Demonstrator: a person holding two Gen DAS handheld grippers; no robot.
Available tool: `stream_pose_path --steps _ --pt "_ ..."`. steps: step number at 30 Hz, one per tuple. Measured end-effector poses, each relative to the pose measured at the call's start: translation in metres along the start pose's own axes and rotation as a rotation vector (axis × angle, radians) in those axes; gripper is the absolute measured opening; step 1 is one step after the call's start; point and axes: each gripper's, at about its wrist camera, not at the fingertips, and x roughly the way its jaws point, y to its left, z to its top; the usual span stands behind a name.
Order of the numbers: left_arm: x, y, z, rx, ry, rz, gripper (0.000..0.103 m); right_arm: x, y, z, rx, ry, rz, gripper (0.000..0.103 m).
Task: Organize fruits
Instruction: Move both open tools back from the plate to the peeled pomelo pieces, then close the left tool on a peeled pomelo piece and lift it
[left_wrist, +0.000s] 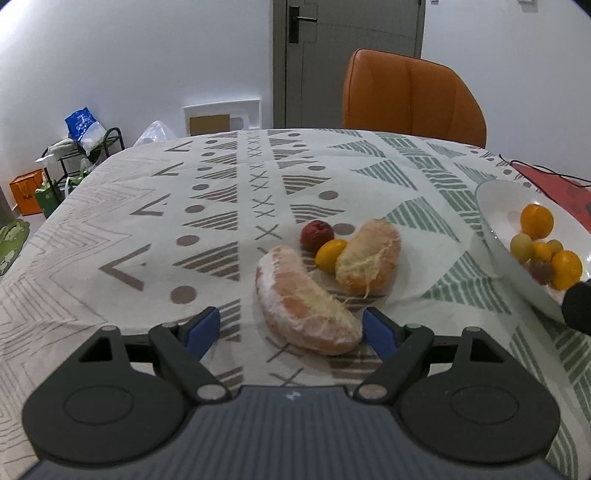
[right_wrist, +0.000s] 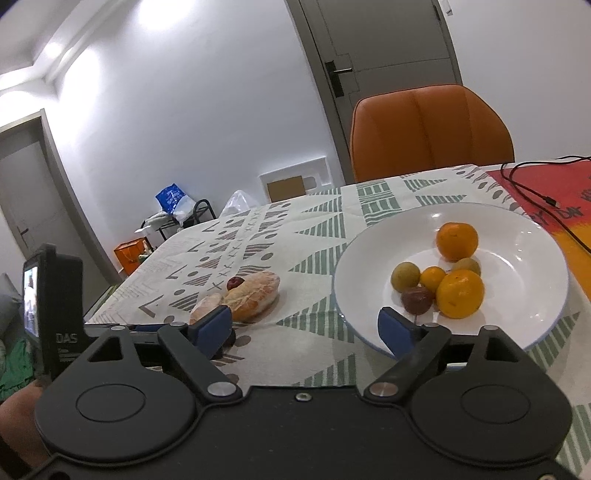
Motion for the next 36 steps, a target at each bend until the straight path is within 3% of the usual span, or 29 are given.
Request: stream_pose_path --steps 15,25,33,36 --pt "-0.006 0.039 -0.004 -0.053 0.006 0.054 0.083 0.026 0.025 0.001 -0.024 0.035 0.054 0.082" --pt "-0.003 0.044 -0.002 -0.073 -0.026 0.013 0.082 0.039 0.033 0.001 -0.030 0.068 0.066 0.074" --pt "0.004 0.034 0.004 -0.044 -0.044 -0.006 0.066 0.048 0.034 0.005 -0.025 0.081 0.050 0.069" --pt "0.006 0.031 0.004 -0.014 -0.054 0.011 0.049 0.053 0.037 0.006 -0.033 0.087 0.053 0.068"
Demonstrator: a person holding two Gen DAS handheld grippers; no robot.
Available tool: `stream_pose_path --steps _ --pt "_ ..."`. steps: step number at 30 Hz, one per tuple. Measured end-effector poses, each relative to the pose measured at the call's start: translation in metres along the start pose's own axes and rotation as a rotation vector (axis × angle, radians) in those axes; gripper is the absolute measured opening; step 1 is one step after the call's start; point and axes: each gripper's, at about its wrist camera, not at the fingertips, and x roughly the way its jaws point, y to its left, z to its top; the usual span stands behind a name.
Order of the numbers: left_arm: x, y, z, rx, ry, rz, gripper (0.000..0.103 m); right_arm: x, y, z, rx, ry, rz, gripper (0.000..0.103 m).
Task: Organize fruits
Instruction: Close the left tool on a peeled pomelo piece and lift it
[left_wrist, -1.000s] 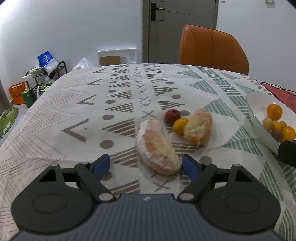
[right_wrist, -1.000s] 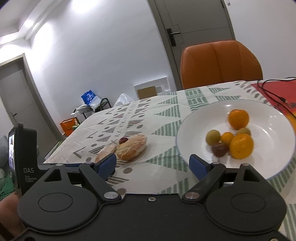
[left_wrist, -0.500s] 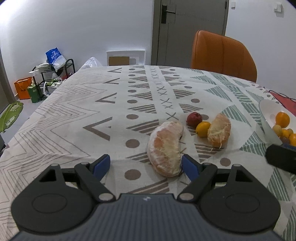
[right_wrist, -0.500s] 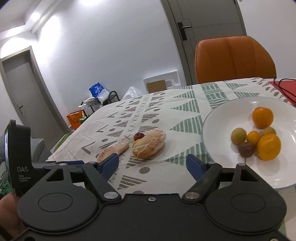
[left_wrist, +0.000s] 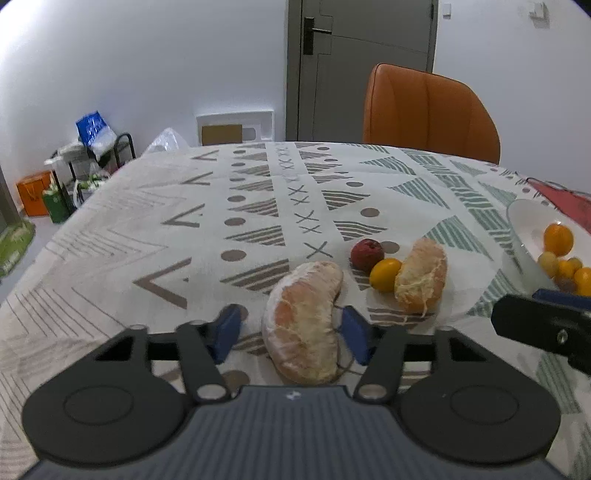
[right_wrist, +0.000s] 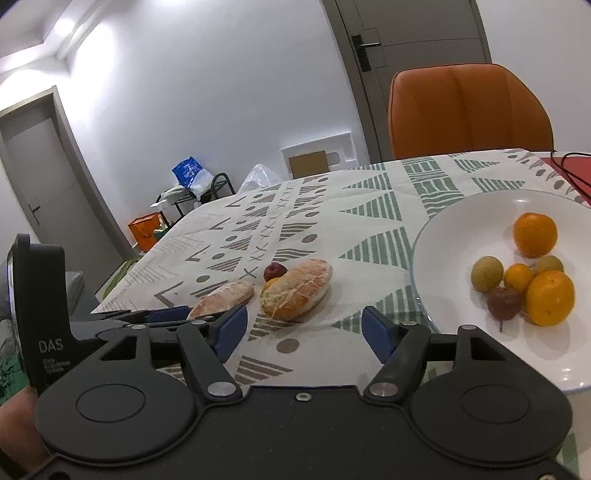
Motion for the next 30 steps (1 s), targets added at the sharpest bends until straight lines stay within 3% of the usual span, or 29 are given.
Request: stream_pose_path --steps 2,19,30 --pt "-0.001 0.001 0.001 0.002 0.005 -0.022 0.039 0.004 0.002 0.002 -0.003 0.007 0.000 0.067" --pt "-0.017 0.040 0.009 -0.094 -0.014 -0.025 0.038 0.056 0.014 0.010 -0.004 0.111 0.002 0.064" --pt "-0.020 0.053 0.006 -0.132 -0.022 -0.016 0.038 0.078 0.018 0.019 -0.012 0.112 -0.002 0.064"
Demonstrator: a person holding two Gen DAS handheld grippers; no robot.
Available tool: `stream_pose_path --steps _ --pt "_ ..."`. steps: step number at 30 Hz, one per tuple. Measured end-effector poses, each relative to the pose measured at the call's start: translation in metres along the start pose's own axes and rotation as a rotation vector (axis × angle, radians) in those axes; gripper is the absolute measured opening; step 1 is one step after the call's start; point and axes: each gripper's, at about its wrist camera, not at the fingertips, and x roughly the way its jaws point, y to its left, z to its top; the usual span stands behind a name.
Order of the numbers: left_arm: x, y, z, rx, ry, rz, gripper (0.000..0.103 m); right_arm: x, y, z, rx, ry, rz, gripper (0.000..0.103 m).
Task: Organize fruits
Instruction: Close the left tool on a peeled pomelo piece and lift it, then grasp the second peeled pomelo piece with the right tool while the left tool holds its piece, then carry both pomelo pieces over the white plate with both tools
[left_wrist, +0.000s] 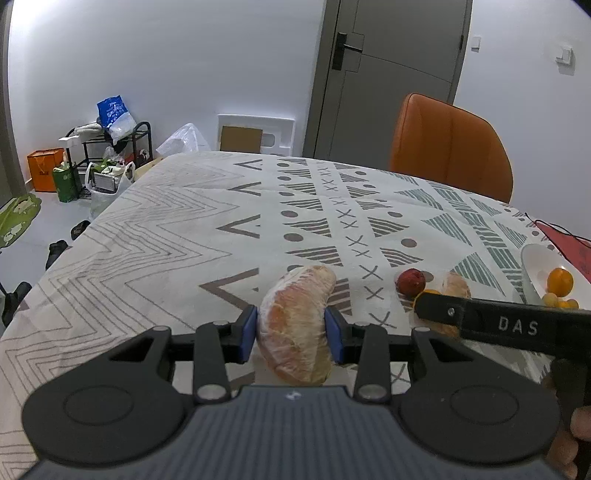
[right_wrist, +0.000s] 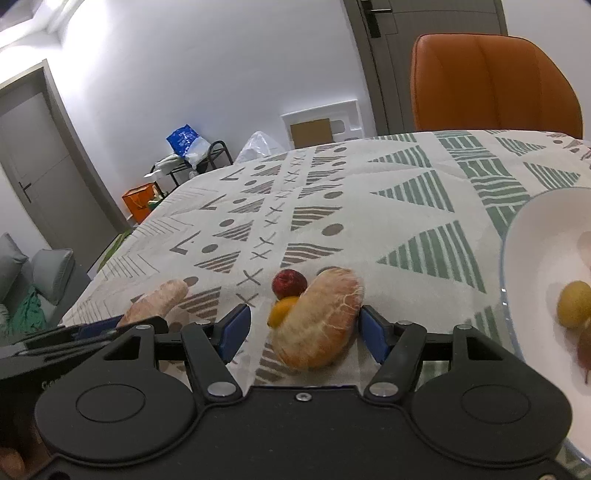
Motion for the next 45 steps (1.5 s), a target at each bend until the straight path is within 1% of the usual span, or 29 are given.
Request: stream_pose_path --steps 3,5,7,14,15,16,25,36,45 --pt "-0.001 0.001 0.000 0.000 -0.004 -0.002 0.038 0.002 0.003 0.000 -0.014 -0.002 0.004 0.064" --pt "-0.003 0.003 -0.001 -0.003 -0.007 -0.001 0.038 0.003 0.004 0.000 -0.023 -0.005 -0.003 0.060" --pt "-0.003 0.004 -0.001 -0.008 -0.007 0.000 0.038 0.002 0.004 -0.001 -0.032 -0.007 -0.012 0.048" --pt "-0.007 0.003 -0.004 -0.013 -0.007 -0.004 0.038 -0.009 0.000 -0.007 -0.031 -0.003 0.008 0.038" --pt "-0.008 0.002 -0.004 -0.011 -0.010 -0.008 0.038 -0.011 -0.001 -0.007 -0.030 -0.007 0.006 0.034" --pt "-0.009 0.001 -0.004 -0.011 -0.012 -0.011 0.038 -0.014 -0.001 -0.008 -0.031 -0.013 0.005 0.032" --pt "-0.017 -0.012 -0.007 0.008 -0.020 -0.034 0.038 -0.033 -0.007 -0.014 -0.010 -0.033 0.024 0.031" --pt "-0.024 -0.025 -0.007 0.008 -0.037 -0.097 0.038 -0.064 -0.007 -0.012 -0.011 -0.089 -0.004 0.031" --pt "-0.029 -0.054 -0.005 0.049 -0.054 -0.123 0.038 -0.093 -0.032 -0.007 0.027 -0.165 -0.034 0.031"
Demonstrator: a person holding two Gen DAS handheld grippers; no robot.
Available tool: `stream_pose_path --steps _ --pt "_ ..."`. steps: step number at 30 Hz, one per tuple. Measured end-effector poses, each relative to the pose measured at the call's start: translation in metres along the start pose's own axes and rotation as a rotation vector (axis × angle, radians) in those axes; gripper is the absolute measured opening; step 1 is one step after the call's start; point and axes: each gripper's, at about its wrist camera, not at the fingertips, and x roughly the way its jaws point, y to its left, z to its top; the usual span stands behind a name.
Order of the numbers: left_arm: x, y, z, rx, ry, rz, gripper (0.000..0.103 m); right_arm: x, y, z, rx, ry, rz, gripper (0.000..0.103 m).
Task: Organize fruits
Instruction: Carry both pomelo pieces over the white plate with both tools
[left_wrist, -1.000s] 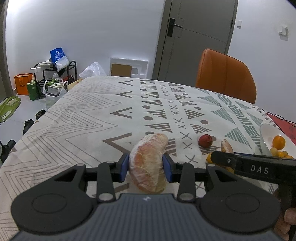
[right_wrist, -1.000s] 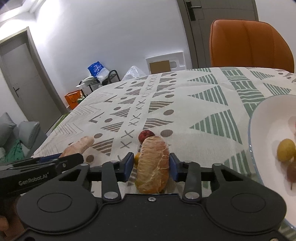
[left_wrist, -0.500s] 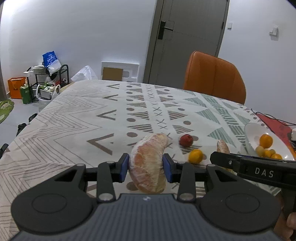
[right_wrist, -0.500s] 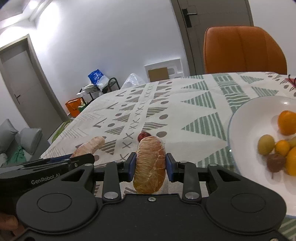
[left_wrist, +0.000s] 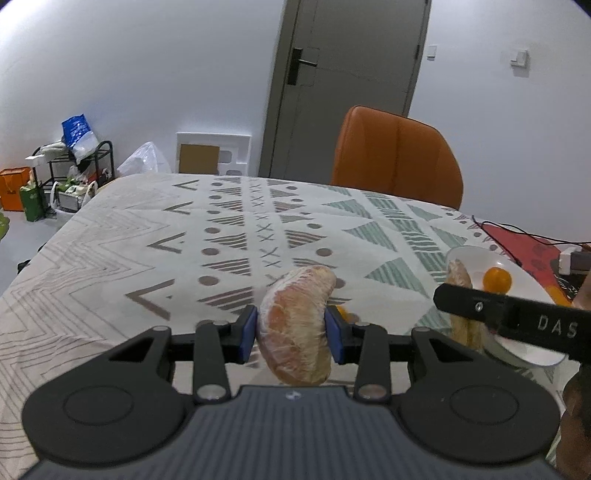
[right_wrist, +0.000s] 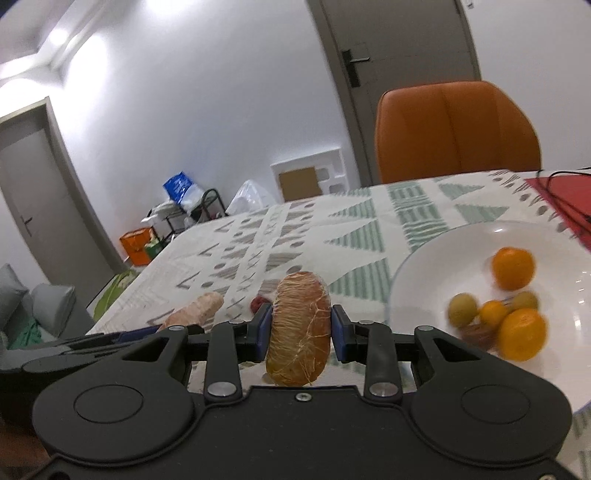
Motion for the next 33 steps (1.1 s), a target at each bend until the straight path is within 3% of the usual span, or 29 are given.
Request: stream_pose_path --steps 33 --pt "0.018 -0.108 0.010 0.144 -0.017 -0.117 0.038 -0.064 -0.109 -0.009 0.159 -0.117 -0.189 0.031"
